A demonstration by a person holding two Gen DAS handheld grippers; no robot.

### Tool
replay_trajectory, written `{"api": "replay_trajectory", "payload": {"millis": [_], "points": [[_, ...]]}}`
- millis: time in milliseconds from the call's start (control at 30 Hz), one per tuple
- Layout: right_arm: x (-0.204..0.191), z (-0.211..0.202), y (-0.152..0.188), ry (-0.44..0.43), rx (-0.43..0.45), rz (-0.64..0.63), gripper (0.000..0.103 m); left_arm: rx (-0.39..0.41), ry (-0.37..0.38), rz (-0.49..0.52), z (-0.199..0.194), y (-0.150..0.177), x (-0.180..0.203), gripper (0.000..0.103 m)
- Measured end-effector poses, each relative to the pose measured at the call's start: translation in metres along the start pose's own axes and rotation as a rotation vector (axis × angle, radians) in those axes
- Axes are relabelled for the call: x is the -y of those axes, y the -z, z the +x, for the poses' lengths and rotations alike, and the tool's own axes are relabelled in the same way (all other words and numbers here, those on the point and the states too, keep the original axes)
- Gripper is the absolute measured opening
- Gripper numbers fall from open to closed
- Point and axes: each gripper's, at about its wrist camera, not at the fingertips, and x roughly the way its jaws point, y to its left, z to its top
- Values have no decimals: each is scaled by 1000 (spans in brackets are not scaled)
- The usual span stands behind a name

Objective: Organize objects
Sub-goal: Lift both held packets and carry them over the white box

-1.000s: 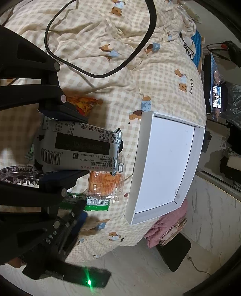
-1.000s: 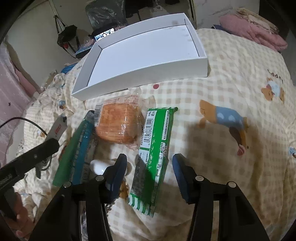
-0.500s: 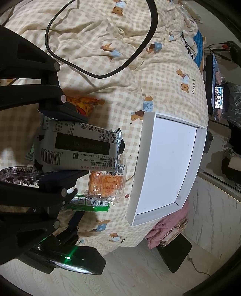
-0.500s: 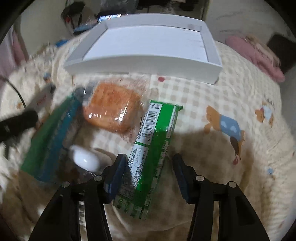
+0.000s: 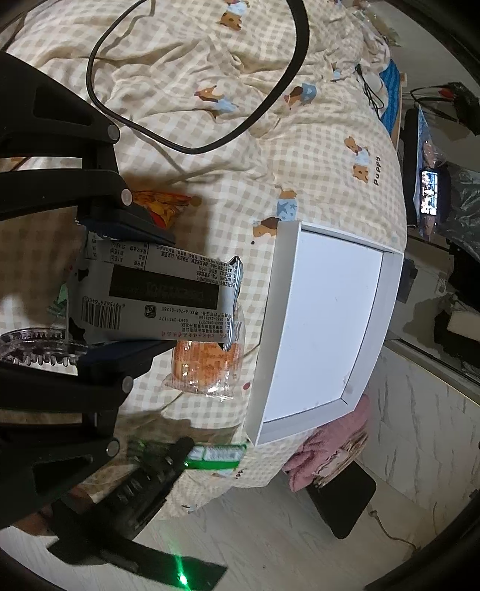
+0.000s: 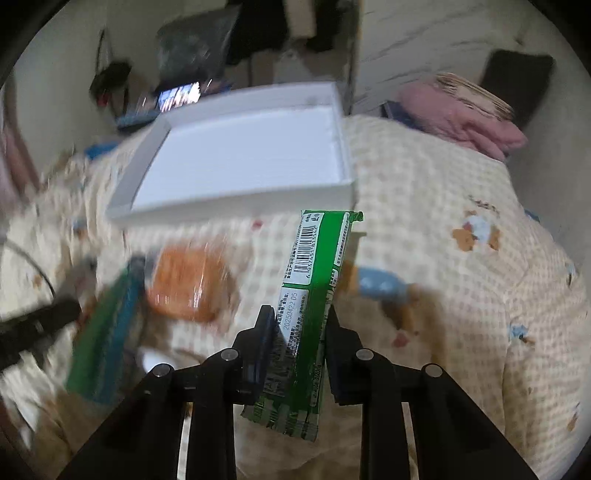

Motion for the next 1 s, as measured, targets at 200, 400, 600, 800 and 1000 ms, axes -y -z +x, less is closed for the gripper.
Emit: {"api": "replay_trajectory", "payload": {"millis": [200, 400, 600, 800, 1000], "points": [[7, -6, -1, -259, 32, 118, 27, 40, 23, 24, -5, 1, 5, 50], [-9, 0, 2, -303, 3, 50, 27, 32, 87, 44, -2, 2, 10, 50], [-12, 5, 2, -312, -8, 37, 27, 22, 84, 14, 0, 1, 5, 50], [-12, 5, 7, -355, -11, 63, 27, 42, 94, 23, -6, 1, 6, 50], [-4, -7, 7, -410, 44, 99, 27, 61, 87, 25, -9, -1, 7, 50]]}}
